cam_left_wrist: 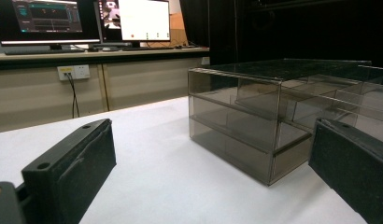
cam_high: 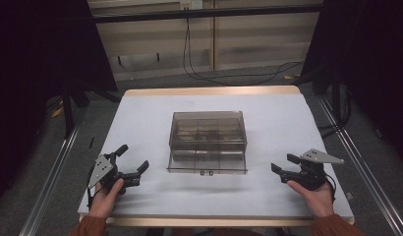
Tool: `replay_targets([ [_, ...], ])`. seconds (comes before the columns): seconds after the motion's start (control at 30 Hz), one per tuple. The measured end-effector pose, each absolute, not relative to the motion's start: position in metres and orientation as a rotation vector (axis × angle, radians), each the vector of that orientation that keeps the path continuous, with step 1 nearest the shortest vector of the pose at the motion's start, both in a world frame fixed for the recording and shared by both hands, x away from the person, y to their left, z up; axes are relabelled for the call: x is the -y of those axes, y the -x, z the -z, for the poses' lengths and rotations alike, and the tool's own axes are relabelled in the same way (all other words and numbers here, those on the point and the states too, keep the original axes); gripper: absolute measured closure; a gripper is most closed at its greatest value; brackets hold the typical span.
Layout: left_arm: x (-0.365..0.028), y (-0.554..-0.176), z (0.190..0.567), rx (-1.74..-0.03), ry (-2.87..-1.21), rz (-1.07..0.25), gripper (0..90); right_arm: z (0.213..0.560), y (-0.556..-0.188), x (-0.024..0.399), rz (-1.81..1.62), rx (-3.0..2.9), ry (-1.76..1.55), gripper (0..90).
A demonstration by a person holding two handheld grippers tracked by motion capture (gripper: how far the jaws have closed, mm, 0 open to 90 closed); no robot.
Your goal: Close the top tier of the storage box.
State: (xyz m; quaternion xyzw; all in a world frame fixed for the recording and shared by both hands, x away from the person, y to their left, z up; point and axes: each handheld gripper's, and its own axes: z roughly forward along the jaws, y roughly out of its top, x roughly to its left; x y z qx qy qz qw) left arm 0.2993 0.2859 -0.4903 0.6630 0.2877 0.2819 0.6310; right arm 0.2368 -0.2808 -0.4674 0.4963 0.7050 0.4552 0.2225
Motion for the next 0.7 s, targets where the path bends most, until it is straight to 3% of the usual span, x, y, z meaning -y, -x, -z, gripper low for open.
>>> replay_targets([
  [0.13,-0.286,-0.299,0.490,-0.658,-1.516,-0.645,0.7,0.468,-0.237,0.282,-1.265,-1.962,-1.375,27.6],
  [0.3,-0.287,-0.299,0.490,-0.646,-1.523,-0.657,0.7,0.462,-0.232,0.280,-1.305,-1.967,-1.353,40.8],
  [0.63,-0.286,-0.299,0.490,-0.649,-1.523,-0.654,0.7,0.459,-0.227,0.274,-1.391,-2.015,-1.327,56.3],
  [0.7,-0.286,-0.299,0.490,-0.650,-1.524,-0.654,0.7,0.458,-0.226,0.271,-1.413,-2.051,-1.320,63.6],
])
